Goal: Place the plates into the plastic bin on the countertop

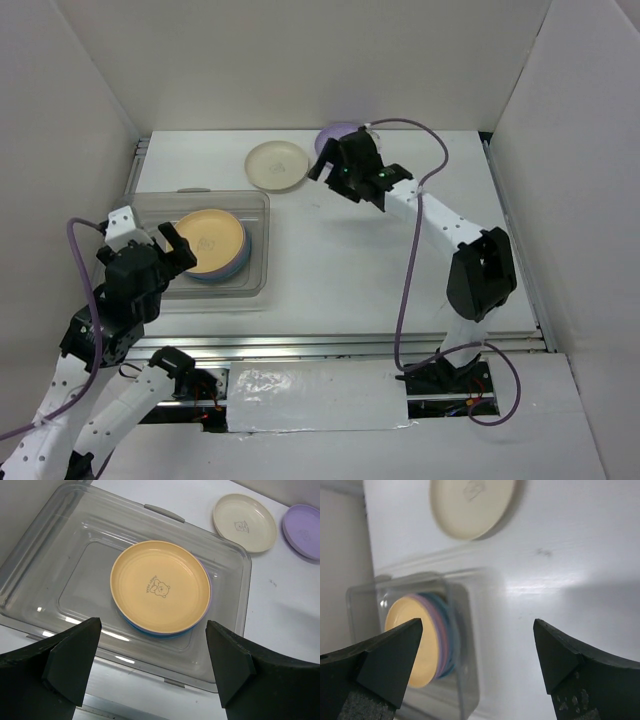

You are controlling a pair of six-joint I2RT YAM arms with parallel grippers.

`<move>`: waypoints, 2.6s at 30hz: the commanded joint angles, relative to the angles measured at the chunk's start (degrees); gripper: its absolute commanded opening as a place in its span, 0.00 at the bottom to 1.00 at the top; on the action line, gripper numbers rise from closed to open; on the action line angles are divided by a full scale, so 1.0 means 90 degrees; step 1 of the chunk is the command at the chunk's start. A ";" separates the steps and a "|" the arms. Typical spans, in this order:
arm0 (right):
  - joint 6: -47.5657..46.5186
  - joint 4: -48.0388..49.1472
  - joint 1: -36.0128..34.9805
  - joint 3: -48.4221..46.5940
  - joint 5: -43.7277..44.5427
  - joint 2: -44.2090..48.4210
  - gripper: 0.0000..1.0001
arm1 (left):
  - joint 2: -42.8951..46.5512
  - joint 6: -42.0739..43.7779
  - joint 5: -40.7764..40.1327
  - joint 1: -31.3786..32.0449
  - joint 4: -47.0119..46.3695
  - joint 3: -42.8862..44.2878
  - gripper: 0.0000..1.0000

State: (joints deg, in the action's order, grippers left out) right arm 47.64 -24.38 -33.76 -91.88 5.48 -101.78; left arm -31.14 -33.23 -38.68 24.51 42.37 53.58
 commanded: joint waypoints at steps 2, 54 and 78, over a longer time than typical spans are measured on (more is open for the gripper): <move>0.0098 0.0733 0.0322 0.1358 -0.0003 0.0418 1.00 | -0.0280 0.0147 0.0264 -0.0019 -0.0312 0.0023 0.99; 0.0508 0.1879 -0.0624 0.7289 -0.1068 0.6309 1.00 | -1.2595 0.1153 0.3545 -0.2069 -0.1641 0.9154 0.97; 0.0361 0.1254 -0.0566 0.7103 -0.0804 0.7060 1.00 | -1.3201 0.1310 0.3311 -0.1913 -0.1612 0.9291 0.25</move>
State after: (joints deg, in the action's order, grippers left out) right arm 51.57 -12.32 -39.35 -26.13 -2.55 -39.46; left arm -148.97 -22.28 -8.25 6.96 29.32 135.37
